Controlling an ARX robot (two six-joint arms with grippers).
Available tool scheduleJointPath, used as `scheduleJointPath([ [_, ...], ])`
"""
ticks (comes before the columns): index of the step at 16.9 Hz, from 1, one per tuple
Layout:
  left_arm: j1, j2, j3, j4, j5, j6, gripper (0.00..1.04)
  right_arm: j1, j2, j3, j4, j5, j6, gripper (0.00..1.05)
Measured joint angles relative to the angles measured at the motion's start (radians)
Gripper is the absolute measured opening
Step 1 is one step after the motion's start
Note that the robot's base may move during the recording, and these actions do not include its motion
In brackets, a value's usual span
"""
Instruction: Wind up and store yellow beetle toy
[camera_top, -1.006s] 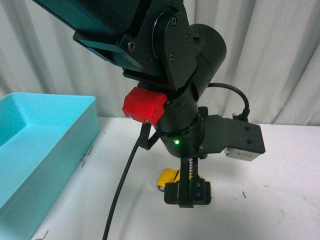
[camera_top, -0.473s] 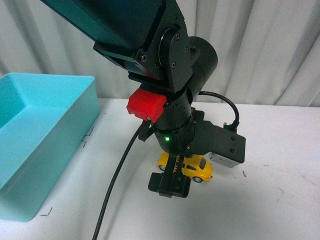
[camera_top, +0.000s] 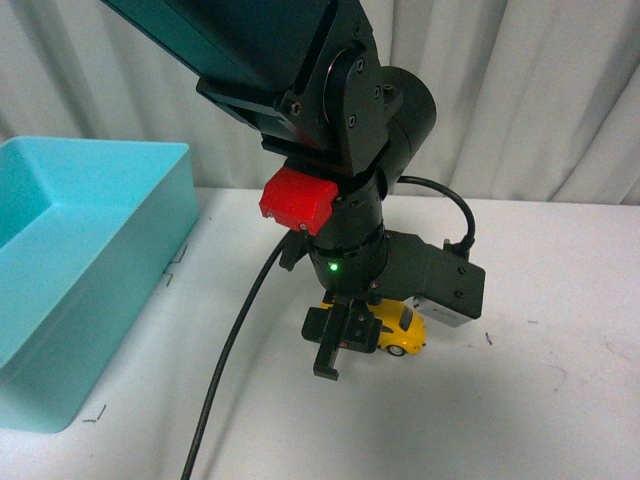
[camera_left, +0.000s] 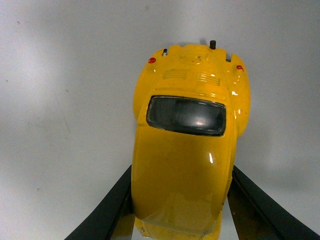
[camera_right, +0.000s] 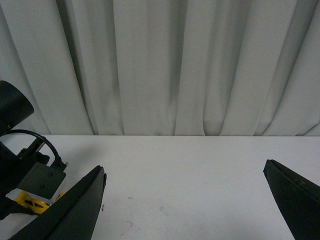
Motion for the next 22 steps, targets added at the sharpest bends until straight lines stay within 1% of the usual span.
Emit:
scheduleJointPath([
  [2,0.0,0.0,0.009,-0.018,-0.011,-0.005,0.43,0.0,0.0,0.0,0.0,0.0,0.0,0.98],
  [3,0.0,-0.006,0.013,-0.036,-0.013,-0.048,0.41,0.0,0.0,0.0,0.0,0.0,0.0,0.98],
  [5,-0.003,-0.01,0.015,-0.061,0.019,-0.112,0.41,0.0,0.0,0.0,0.0,0.0,0.0,0.98],
  [8,-0.006,-0.064,0.015,-0.067,0.129,-0.245,0.41,0.0,0.0,0.0,0.0,0.0,0.0,0.98],
  [11,0.017,-0.213,0.014,0.009,0.26,-0.414,0.41,0.0,0.0,0.0,0.0,0.0,0.0,0.98],
  [13,0.08,-0.304,0.009,0.076,0.296,-0.53,0.41,0.0,0.0,0.0,0.0,0.0,0.0,0.98],
  [15,0.192,-0.367,-0.028,0.157,0.288,-0.658,0.41,0.0,0.0,0.0,0.0,0.0,0.0,0.98],
  [19,0.417,-0.386,-0.122,0.26,0.179,-0.863,0.41,0.0,0.0,0.0,0.0,0.0,0.0,0.98],
  [21,0.507,-0.393,-0.159,0.305,0.093,-0.908,0.41,0.0,0.0,0.0,0.0,0.0,0.0,0.98],
  [22,0.552,-0.399,-0.179,0.309,0.072,-0.916,0.41,0.0,0.0,0.0,0.0,0.0,0.0,0.98],
])
